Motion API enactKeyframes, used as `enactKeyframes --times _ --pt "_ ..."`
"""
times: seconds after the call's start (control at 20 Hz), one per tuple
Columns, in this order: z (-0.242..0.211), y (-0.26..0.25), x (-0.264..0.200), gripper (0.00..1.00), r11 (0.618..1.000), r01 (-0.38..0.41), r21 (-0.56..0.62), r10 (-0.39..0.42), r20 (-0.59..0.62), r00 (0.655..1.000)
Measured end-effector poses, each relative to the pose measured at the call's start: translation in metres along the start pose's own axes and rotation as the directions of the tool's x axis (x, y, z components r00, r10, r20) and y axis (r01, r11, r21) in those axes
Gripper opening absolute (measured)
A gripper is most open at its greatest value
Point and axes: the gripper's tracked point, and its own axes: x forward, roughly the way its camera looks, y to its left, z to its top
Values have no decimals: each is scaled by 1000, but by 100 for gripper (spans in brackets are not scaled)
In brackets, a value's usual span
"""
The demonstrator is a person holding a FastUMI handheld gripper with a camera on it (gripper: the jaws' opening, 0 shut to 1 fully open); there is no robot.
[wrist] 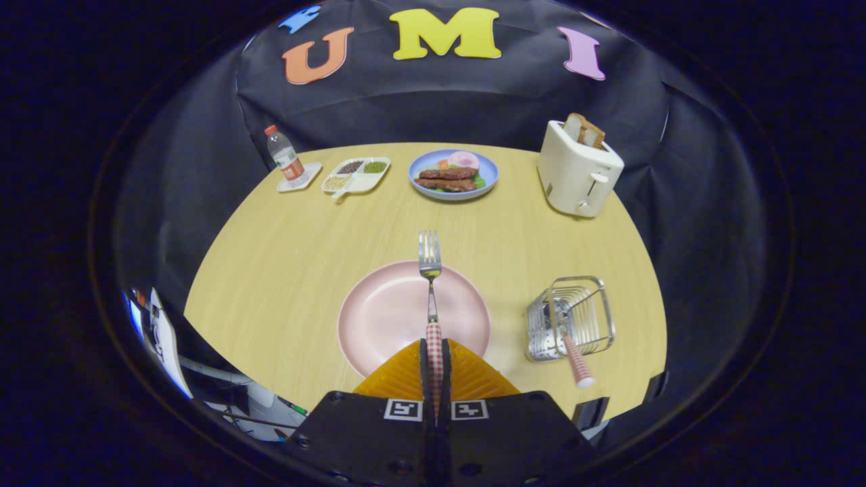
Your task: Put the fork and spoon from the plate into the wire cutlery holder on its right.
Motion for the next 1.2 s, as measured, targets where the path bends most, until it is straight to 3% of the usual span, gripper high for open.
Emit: enactKeyframes --times 0.35,0.6,0.8,1.2 --pt "38 -93 -63 1 998 62 10 -62 -28 998" --pt "30 -141 -80 1 998 64 15 -60 -204 977" --pt "16 -148 -73 1 994 17 104 25 -386 922" --pt "-5 -156 -51 1 990 46 136 46 -604 795"
